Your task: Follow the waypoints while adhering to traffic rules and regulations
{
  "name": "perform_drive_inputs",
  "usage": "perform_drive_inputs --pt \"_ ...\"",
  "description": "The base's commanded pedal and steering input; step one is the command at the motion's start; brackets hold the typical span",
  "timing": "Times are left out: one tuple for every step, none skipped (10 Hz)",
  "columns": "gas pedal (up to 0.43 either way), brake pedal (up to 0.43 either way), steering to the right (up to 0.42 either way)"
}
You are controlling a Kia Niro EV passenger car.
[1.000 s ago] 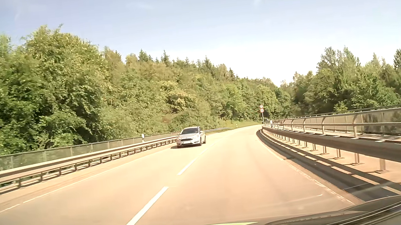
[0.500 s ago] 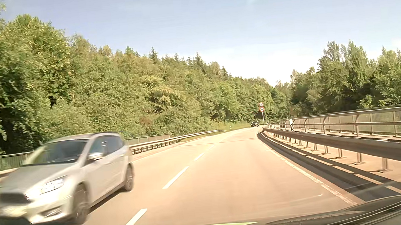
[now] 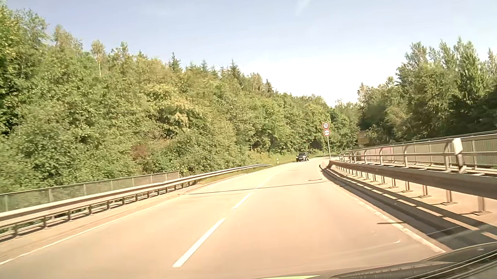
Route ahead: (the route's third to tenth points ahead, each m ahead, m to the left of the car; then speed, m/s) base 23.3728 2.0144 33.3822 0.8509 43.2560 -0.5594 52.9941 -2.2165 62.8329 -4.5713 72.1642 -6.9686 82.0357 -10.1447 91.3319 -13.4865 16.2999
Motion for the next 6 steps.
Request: perform_drive_inputs --pt "0.079 0.0 0.017" --pt "0.079 0.0 0.019" --pt "0.079 0.0 0.02" --pt "0.067 0.0 0.02" --pt "0.067 0.0 0.02" --pt "0.067 0.0 0.02"
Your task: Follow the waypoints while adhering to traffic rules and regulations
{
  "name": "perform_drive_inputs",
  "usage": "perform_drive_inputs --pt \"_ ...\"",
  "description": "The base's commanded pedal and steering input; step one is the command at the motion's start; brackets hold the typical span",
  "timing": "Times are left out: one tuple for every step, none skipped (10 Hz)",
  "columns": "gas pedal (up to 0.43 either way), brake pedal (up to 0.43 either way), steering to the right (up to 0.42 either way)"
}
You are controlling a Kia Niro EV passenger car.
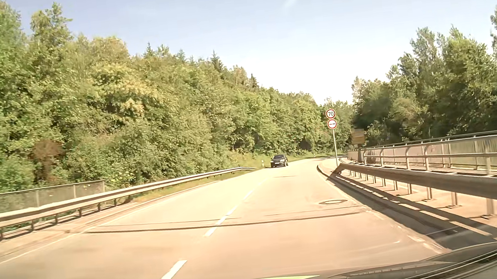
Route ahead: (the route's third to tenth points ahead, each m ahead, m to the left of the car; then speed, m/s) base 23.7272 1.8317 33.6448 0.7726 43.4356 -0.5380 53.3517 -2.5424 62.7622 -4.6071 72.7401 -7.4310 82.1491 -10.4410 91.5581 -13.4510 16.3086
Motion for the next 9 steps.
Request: perform_drive_inputs --pt "0.067 0.0 0.02" --pt "0.067 0.0 0.02" --pt "0.067 0.0 0.02" --pt "0.067 0.0 0.02" --pt "0.067 0.0 0.018" --pt "0.067 0.0 0.015" --pt "0.067 0.0 0.012" --pt "0.067 0.0 0.011" --pt "0.067 0.0 0.011"
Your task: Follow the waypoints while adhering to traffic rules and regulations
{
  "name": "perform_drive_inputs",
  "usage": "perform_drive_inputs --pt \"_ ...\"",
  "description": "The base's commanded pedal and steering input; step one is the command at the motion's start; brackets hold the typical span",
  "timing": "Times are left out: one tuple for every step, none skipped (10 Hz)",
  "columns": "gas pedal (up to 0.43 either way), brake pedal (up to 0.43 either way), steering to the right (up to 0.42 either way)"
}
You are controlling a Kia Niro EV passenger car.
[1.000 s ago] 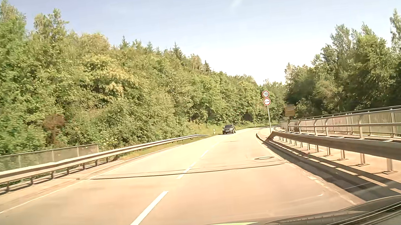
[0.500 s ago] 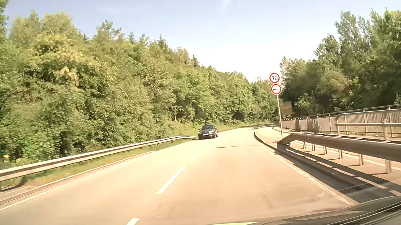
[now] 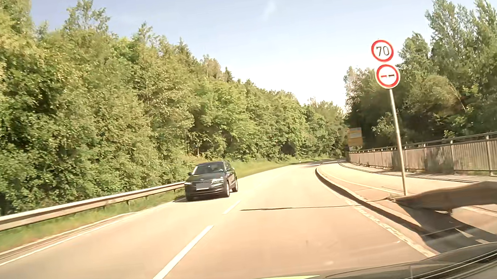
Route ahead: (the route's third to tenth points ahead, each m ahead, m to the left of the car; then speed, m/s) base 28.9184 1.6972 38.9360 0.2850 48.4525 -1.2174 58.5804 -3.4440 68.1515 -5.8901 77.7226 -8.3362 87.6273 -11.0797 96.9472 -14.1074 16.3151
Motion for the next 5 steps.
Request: perform_drive_inputs --pt "0.067 0.0 0.011" --pt "0.079 0.0 0.012" --pt "0.079 0.0 0.014" --pt "0.079 0.0 0.015" --pt "0.079 0.0 0.016"
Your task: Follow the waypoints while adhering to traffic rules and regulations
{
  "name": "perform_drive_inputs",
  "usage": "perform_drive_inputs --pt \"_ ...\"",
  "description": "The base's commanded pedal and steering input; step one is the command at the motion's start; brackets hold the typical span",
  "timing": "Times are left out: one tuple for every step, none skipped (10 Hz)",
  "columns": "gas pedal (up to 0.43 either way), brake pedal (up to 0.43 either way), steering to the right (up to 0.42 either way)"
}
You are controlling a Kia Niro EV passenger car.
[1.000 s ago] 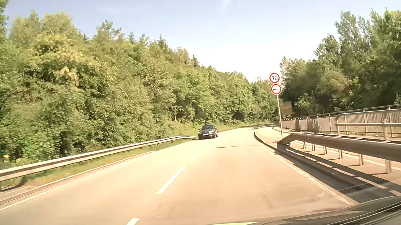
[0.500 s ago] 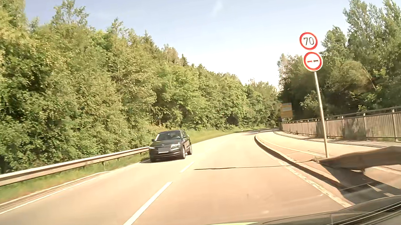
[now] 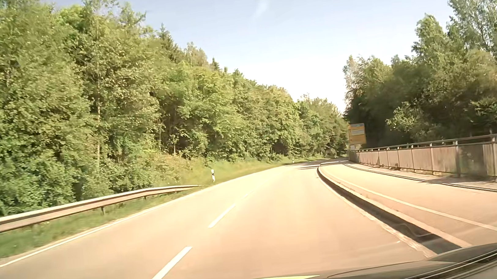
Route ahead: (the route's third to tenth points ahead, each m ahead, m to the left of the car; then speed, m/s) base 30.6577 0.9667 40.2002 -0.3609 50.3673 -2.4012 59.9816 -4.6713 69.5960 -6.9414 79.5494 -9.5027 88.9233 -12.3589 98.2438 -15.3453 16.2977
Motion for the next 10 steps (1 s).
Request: perform_drive_inputs --pt "0.079 0.0 0.017" --pt "0.079 0.0 0.019" --pt "0.079 0.0 0.02" --pt "0.079 0.0 0.02" --pt "0.079 0.0 0.02" --pt "0.079 0.0 0.02" --pt "0.079 0.0 0.02" --pt "0.079 0.0 0.018" --pt "0.079 0.0 0.017" --pt "0.067 0.0 0.017"
